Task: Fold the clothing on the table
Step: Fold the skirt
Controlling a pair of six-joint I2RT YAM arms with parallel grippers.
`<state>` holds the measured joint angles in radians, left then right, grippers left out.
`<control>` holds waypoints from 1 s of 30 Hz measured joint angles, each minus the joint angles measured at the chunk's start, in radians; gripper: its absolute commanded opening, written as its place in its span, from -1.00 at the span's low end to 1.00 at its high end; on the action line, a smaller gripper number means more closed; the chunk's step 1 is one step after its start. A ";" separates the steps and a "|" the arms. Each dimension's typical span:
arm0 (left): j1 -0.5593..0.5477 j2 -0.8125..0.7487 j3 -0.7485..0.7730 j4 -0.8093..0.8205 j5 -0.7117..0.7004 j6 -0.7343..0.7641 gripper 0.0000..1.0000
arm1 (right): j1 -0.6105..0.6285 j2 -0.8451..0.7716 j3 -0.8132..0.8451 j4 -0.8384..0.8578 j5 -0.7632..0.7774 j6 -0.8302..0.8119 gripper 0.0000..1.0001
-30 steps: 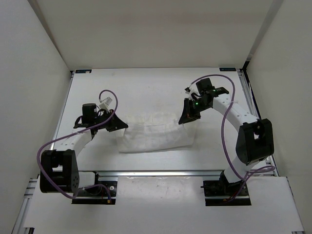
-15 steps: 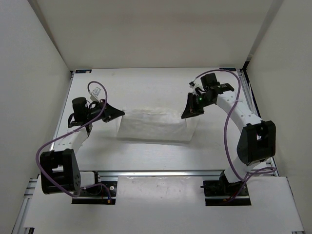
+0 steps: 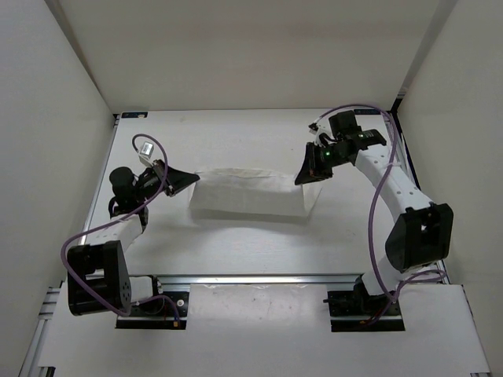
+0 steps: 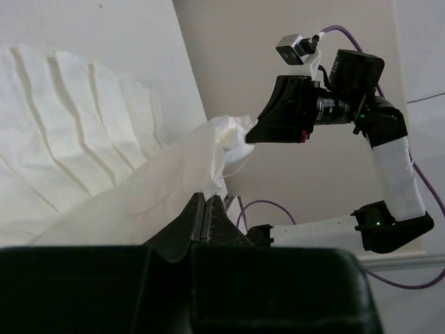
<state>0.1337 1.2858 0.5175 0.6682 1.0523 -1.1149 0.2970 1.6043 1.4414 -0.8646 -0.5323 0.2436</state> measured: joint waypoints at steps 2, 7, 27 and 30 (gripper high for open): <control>0.000 -0.022 -0.017 0.029 0.008 -0.031 -1.00 | 0.007 -0.035 -0.006 -0.003 0.004 0.000 -1.00; 0.000 -0.095 -0.048 0.107 0.027 -0.102 -1.00 | 0.024 -0.160 -0.053 -0.009 0.007 0.002 -1.00; -0.022 0.184 0.162 -0.199 -0.124 0.177 -1.00 | -0.067 0.156 0.056 0.082 -0.092 0.011 -1.00; -0.040 0.241 0.177 -0.236 -0.175 0.232 -1.00 | -0.068 0.220 0.078 0.082 -0.084 0.011 -1.00</control>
<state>0.0937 1.5269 0.6945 0.4324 0.8772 -0.8829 0.2295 1.8240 1.5192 -0.7826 -0.6163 0.2550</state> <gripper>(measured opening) 0.019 0.060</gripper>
